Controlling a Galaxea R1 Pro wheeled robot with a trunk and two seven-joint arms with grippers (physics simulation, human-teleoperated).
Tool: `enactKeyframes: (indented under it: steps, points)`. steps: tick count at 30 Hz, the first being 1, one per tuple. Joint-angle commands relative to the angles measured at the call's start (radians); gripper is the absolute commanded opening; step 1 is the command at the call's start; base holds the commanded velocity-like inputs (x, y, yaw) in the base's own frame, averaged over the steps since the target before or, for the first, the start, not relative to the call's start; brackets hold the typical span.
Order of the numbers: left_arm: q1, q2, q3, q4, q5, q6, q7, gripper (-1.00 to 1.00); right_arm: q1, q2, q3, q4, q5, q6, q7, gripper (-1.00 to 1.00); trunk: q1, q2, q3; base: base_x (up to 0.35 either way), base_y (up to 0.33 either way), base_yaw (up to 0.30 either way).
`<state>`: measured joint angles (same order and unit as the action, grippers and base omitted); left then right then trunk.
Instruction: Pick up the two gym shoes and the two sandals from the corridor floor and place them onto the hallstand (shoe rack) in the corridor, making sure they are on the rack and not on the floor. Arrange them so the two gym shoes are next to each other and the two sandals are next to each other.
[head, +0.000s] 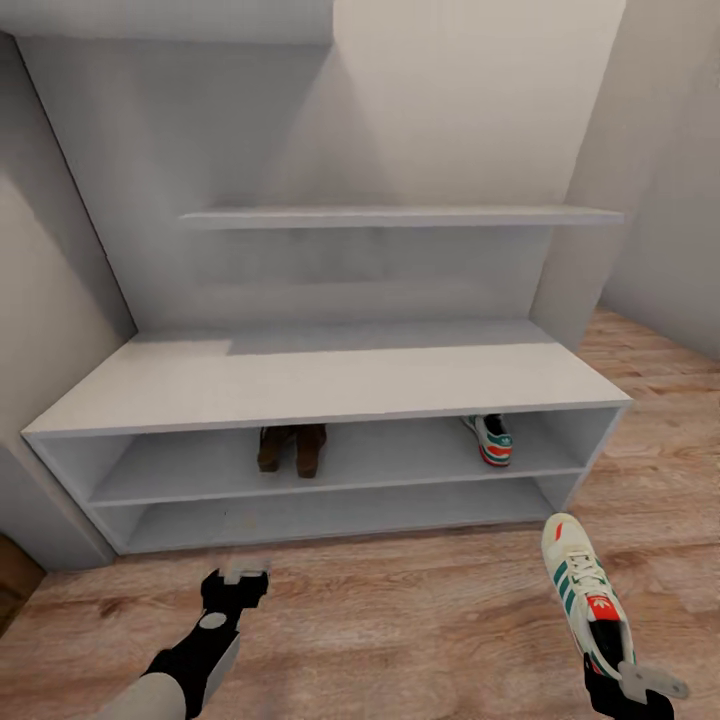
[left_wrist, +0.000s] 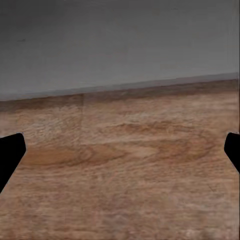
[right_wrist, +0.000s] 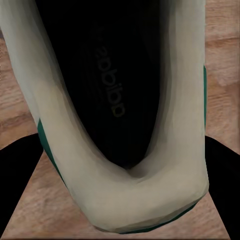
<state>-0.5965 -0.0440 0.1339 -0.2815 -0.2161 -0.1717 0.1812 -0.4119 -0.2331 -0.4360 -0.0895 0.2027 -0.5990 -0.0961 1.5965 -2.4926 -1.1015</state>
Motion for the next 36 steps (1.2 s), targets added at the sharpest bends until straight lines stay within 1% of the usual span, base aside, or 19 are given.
enactKeyframes:
  steps: [1,3,5,6,8,9,11,13,14,15,17,18,20,21,25,26,27,29,36]
  points:
    - [0.030,0.014,0.008,0.001,-0.009,-0.032,-0.028,1.00,-0.001,0.000,-0.003,0.002,0.011,-0.002,-0.008,-1.00,0.000,0.000,-0.001,-0.028,0.000,0.000]
    - [0.059,0.028,0.009,0.002,-0.004,-0.054,-0.058,1.00,-0.001,0.000,-0.003,0.002,0.011,-0.002,-0.008,-1.00,0.000,0.000,-0.001,-0.020,0.000,0.000]
    - [0.098,0.049,0.011,0.002,0.009,-0.081,-0.098,1.00,-0.001,0.000,-0.003,0.002,0.012,-0.002,-0.008,-1.00,0.000,0.000,-0.001,-0.010,0.000,0.000]
    - [0.125,0.061,0.012,0.002,0.024,-0.098,-0.125,1.00,-0.001,0.001,-0.002,0.003,0.012,-0.002,-0.008,-1.00,0.000,0.000,-0.001,-0.006,0.000,0.000]
    - [0.152,0.076,0.012,0.002,0.042,-0.116,-0.154,1.00,-0.001,0.001,-0.002,0.003,0.012,-0.002,-0.007,-1.00,0.000,0.000,-0.001,-0.004,0.000,0.000]
    - [0.218,0.112,0.012,0.008,0.096,-0.170,-0.244,1.00,-0.001,0.003,-0.001,0.004,0.013,-0.002,-0.006,-1.00,0.000,0.000,-0.001,-0.001,0.000,0.000]
    - [0.243,0.124,0.012,0.010,0.120,-0.195,-0.285,1.00,-0.001,0.007,-0.001,0.004,0.014,-0.001,-0.005,-1.00,0.000,0.000,-0.001,-0.001,0.000,0.000]
    - [0.290,0.148,0.013,0.010,0.171,-0.241,-0.368,1.00,-0.001,0.021,0.002,0.005,0.019,0.000,-0.003,-1.00,0.000,0.000,-0.001,0.000,0.000,0.000]
    - [0.300,0.154,0.013,0.009,0.186,-0.250,-0.387,1.00,-0.001,0.027,0.002,0.005,0.020,0.000,-0.003,-1.00,0.000,0.000,-0.001,0.000,0.000,0.000]
    - [0.319,0.167,0.013,0.008,0.215,-0.265,-0.423,1.00,-0.001,0.038,0.004,0.004,0.025,0.000,-0.003,-1.00,0.000,0.000,-0.001,0.000,0.000,0.000]
    - [0.333,0.181,0.013,0.007,0.245,-0.276,-0.456,1.00,-0.001,0.049,0.005,0.004,0.030,0.001,-0.002,-1.00,0.000,0.000,-0.001,0.000,0.000,0.000]
    - [0.344,0.196,0.013,0.006,0.277,-0.282,-0.485,1.00,-0.001,0.058,0.005,0.004,0.037,0.000,-0.002,-1.00,0.000,0.000,-0.001,0.000,0.000,0.000]
    - [0.353,0.211,0.013,0.006,0.309,-0.287,-0.512,1.00,-0.001,0.064,0.006,0.004,0.045,0.000,-0.002,-1.00,0.000,0.000,-0.001,0.000,0.000,0.000]
    - [0.359,0.217,0.014,0.009,0.315,-0.292,-0.512,1.00,-0.007,0.070,0.006,-0.002,0.048,0.006,0.000,-1.00,0.000,0.000,-0.001,0.000,0.000,0.000]
    - [0.368,0.216,0.014,0.009,0.311,-0.292,-0.504,1.00,-0.012,0.092,0.002,-0.003,0.047,0.013,0.008,-1.00,0.000,0.000,-0.001,0.000,0.000,0.000]
    - [0.368,0.214,0.014,0.009,0.309,-0.292,-0.501,1.00,-0.010,0.098,0.001,0.003,0.047,0.007,0.011,-1.00,0.000,0.000,-0.001,0.000,0.000,0.000]
    - [0.368,0.212,0.014,0.009,0.306,-0.292,-0.497,1.00,-0.007,0.093,-0.001,0.009,0.046,0.002,0.014,-1.00,0.000,0.000,-0.001,0.000,0.000,0.000]
    - [0.369,0.211,0.015,0.009,0.304,-0.292,-0.493,1.00,-0.008,0.099,-0.002,0.015,0.046,-0.010,0.017,-1.00,0.000,0.000,-0.001,0.000,0.000,0.000]
    - [0.369,0.209,0.015,0.007,0.300,-0.292,-0.487,1.00,-0.016,0.135,-0.003,0.017,0.049,-0.031,0.022,-1.00,0.000,0.000,-0.001,0.000,0.000,0.000]
